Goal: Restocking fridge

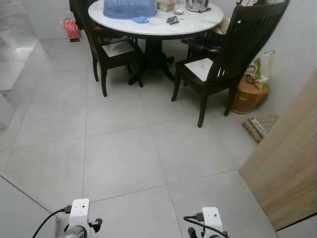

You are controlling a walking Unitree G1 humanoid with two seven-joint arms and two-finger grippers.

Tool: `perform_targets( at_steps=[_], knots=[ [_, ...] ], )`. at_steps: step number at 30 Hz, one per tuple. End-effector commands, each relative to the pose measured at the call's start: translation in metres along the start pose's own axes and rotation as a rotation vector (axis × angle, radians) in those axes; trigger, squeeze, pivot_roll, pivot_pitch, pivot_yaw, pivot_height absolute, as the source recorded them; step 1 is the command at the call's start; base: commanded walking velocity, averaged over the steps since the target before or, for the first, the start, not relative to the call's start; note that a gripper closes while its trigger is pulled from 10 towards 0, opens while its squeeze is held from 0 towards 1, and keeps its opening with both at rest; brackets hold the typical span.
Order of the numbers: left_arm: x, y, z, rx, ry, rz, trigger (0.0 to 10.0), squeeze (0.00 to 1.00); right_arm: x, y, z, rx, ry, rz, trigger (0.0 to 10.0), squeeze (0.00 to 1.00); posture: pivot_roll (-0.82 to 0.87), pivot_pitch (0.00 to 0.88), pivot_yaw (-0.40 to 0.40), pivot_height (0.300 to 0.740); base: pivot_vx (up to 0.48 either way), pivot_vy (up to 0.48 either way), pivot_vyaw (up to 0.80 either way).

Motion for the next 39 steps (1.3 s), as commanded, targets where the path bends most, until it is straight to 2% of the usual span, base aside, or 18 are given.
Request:
perform_targets(
  at_steps=[1,3,5,7,10,12,17,20,35,36,37,38,39],
  knots=[
    [0.003,-0.003,0.001,-0.02,-0.058,0.025,10.0,0.0,0.003,-0.001,0.0,-0.001,-0.008,0.011,10.0,0.0,-0.11,0.0,-0.032,0.74,0.0,0.0,0.0],
    [0.005,-0.003,0.001,-0.023,-0.077,0.026,10.0,0.0,0.003,-0.001,0.0,-0.001,-0.008,0.011,10.0,0.0,-0.11,0.0,-0.034,0.74,0.0,0.0,0.0],
    [0.013,-0.005,0.003,-0.034,-0.166,0.042,10.0,0.0,0.003,-0.002,0.0,-0.004,-0.008,0.015,10.0,0.0,-0.11,0.0,-0.042,0.74,0.0,0.0,0.0],
    [0.017,-0.006,0.004,-0.04,-0.202,0.057,10.0,0.0,0.003,-0.003,0.0,-0.006,-0.007,0.019,10.0,0.0,-0.11,0.0,-0.044,0.74,0.0,0.0,0.0],
    [0.024,-0.008,0.006,-0.055,-0.275,0.028,10.0,0.0,0.003,-0.004,0.0,-0.008,-0.006,0.022,10.0,0.0,-0.11,0.0,-0.046,0.74,0.0,0.0,0.0],
    [0.031,-0.009,0.008,-0.056,-0.333,-0.047,10.0,0.0,0.003,-0.004,0.0,-0.012,-0.006,0.025,10.0,0.0,-0.12,0.0,-0.043,0.74,0.0,0.0,0.0],
    [0.035,-0.009,0.01,-0.06,-0.384,-0.035,10.0,0.0,0.003,-0.005,0.0,-0.015,-0.007,0.022,10.0,0.0,-0.12,0.0,-0.04,0.74,0.0,0.0,0.0],
    [0.038,-0.01,0.011,-0.067,-0.41,-0.071,10.0,0.0,0.003,-0.005,0.0,-0.014,-0.007,0.023,10.0,0.0,-0.12,0.0,-0.04,0.74,0.0,0.0,0.0],
    [0.051,-0.013,0.02,-0.127,-0.562,-0.013,10.0,0.0,0.004,-0.003,0.0,-0.009,-0.006,0.024,10.0,0.0,-0.11,0.0,-0.032,0.74,0.0,0.0,0.0],
    [0.085,-0.014,0.033,-0.133,-0.741,-0.031,10.0,0.0,0.004,-0.003,0.0,-0.009,-0.006,0.024,10.0,0.0,-0.11,0.0,-0.032,0.74,0.0,0.0,0.0],
    [0.122,-0.017,0.056,-0.142,-0.911,-0.045,10.0,0.0,0.004,-0.003,0.0,-0.009,-0.006,0.023,10.0,0.0,-0.11,0.0,-0.032,0.74,0.0,0.0,0.0],
    [0.148,-0.021,0.081,-0.158,-1.031,-0.047,10.0,0.0,0.004,-0.003,0.0,-0.009,-0.005,0.023,10.0,0.0,-0.11,0.0,-0.03,0.74,0.0,0.0,0.0],
    [0.168,-0.026,0.101,-0.18,-1.11,-0.046,10.0,0.0,0.003,-0.002,0.0,-0.008,-0.005,0.023,10.0,0.0,-0.11,0.0,-0.029,0.74,0.0,0.0,0.0]
  ],
)
Point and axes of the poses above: a point about 5 cm out from each wrist's last joint towards the gripper, its own z axis pointing back from the gripper into the wrist, its own x axis along the axis of the wrist's last joint, y = z × x, the point moved 2 cm from there along -z, pointing out of the wrist towards the gripper, and after that the axes turned 1 degree about -z, right-handed, at the moved point
